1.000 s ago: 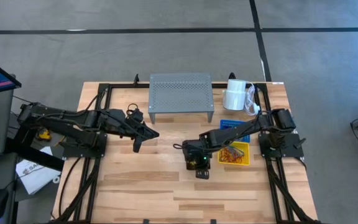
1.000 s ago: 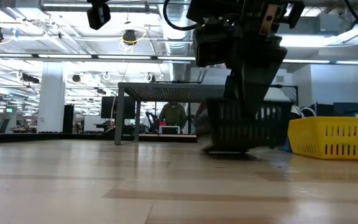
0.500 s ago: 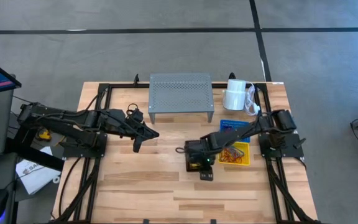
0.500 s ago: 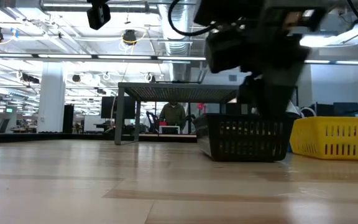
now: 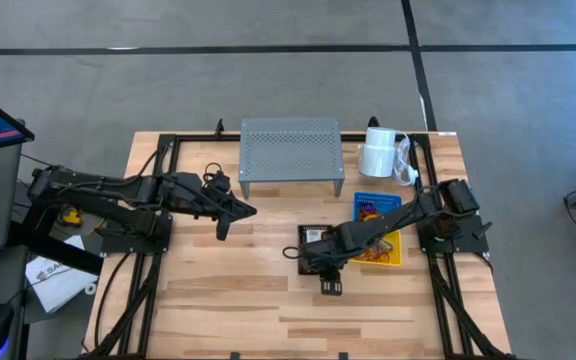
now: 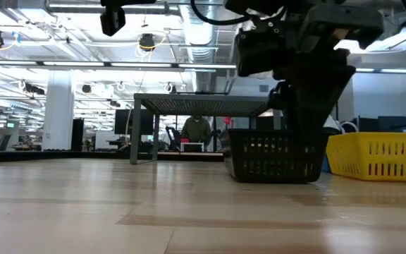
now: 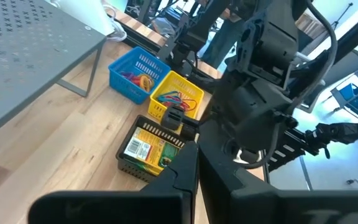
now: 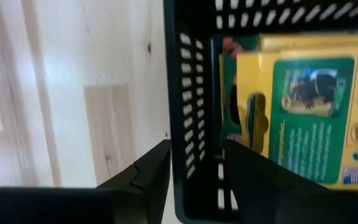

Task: Pick & Place Office Desk Supplies
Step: Put the black basket on the shelf

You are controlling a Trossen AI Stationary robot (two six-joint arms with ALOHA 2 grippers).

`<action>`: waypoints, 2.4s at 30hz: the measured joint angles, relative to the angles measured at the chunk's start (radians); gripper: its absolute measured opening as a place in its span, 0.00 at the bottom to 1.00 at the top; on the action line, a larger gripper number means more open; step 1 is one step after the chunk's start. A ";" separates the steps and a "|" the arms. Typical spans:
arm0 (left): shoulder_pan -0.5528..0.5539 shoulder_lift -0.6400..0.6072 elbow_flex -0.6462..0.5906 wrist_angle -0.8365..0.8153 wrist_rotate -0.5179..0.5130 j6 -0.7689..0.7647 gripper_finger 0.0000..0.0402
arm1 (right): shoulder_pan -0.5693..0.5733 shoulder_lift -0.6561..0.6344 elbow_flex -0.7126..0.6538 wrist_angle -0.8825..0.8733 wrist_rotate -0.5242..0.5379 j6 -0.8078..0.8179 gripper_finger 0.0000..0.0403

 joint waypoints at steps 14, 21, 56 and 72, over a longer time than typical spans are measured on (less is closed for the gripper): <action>0.006 0.000 0.000 0.008 0.000 0.000 0.02 | 0.013 0.186 0.115 0.007 -0.051 0.015 0.35; 0.006 0.000 0.000 0.007 0.000 0.000 0.02 | 0.015 0.243 0.217 -0.016 -0.001 -0.022 0.22; 0.006 -0.257 0.000 -0.180 -0.066 0.003 0.02 | 0.063 -0.003 0.214 -0.283 0.048 0.049 0.00; 0.006 -0.241 0.000 -0.243 -0.137 0.004 0.02 | 0.057 -0.035 0.494 -0.584 0.137 0.025 0.00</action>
